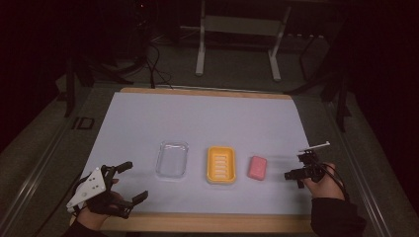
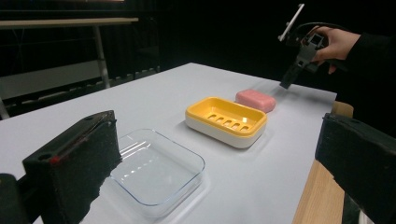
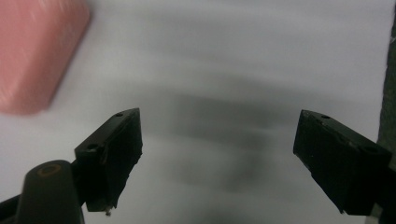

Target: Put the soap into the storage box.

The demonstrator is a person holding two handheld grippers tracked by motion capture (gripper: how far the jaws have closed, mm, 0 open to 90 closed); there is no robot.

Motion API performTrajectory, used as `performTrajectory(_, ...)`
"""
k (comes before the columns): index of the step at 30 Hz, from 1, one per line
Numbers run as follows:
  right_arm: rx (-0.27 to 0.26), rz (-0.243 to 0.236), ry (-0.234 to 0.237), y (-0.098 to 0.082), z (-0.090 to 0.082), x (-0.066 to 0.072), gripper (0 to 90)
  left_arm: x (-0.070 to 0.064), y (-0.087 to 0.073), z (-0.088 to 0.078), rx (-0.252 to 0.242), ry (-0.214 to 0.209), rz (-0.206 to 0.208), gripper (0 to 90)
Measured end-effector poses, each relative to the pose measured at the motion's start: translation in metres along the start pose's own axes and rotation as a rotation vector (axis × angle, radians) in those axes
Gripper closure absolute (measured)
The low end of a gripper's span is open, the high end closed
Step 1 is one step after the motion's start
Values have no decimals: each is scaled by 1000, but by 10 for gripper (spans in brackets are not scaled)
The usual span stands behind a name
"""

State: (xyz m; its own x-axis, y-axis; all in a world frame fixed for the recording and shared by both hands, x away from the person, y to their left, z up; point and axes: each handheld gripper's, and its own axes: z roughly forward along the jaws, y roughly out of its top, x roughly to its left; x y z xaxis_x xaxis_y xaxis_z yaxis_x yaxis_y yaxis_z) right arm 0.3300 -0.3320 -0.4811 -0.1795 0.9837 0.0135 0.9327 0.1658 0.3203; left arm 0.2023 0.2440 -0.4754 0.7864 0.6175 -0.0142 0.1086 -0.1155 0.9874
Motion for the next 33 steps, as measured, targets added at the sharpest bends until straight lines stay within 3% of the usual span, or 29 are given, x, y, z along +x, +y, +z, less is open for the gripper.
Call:
performTrajectory(7,77,7,-1,-2,-4,1,149,0,0,1,3,-5,-3,2)
performTrajectory(12,167,-5,-13,-6,-3,5,165,0,0,2,8,-9,-3,2)
performTrajectory(22,279,41,43,-12,-6,15,219,1,1,4,5,-23,-14,2)
performTrajectory(33,303,-48,63,-11,-9,49,222,1,1,6,5,-28,-15,2)
